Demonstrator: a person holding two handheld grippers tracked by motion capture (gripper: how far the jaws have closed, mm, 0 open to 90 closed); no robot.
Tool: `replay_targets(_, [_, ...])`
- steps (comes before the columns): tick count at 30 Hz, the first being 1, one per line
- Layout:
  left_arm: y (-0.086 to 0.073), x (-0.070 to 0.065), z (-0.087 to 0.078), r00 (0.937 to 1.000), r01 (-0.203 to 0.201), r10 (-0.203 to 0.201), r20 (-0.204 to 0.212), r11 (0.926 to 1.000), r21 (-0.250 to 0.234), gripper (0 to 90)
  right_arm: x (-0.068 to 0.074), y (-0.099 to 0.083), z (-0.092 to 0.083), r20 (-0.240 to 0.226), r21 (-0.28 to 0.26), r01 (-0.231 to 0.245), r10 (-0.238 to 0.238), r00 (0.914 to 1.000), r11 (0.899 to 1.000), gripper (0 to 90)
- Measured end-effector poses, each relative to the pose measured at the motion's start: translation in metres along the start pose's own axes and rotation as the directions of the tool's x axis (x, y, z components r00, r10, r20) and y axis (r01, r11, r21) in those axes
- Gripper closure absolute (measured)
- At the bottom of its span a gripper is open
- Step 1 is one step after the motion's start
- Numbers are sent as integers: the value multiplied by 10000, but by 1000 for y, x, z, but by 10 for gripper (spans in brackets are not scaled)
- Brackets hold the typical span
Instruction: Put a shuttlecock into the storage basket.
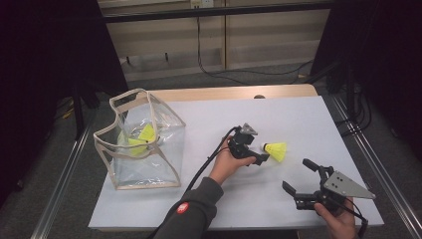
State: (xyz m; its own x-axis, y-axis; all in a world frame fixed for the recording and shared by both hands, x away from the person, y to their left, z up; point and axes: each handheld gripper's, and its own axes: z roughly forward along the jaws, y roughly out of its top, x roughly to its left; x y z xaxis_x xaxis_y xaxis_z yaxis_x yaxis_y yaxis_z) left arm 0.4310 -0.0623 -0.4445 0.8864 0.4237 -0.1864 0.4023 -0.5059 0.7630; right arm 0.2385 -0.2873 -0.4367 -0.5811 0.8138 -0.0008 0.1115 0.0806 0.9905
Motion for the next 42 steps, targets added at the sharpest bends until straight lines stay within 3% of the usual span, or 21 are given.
replay_targets(6, [1, 2, 5, 9999, -14, 14, -112, 10000, 5, 138, -1, 0, -1, 20, -3, -27, 27, 10000, 10000, 32])
replay_targets(13, [3, 1, 10, 9994, -335, 335, -82, 9994, 67, 172, -2, 0, -1, 69, -11, -33, 33, 10000, 10000, 32])
replay_targets(17, [3, 1, 11, 9996, -267, 268, -109, 9996, 79, 178, -2, 0, -1, 63, -16, -22, 22, 10000, 10000, 32])
replay_targets(27, [3, 1, 17, 9994, -327, 325, 98, 9994, 148, 193, -2, 0, -1, 60, -5, -34, 34, 10000, 10000, 32])
replay_targets(42, [5, 0, 27, 9968, -729, 721, 333, 9970, 249, 216, -2, 0, -2, 18, -19, -107, 107, 9999, 9999, 32])
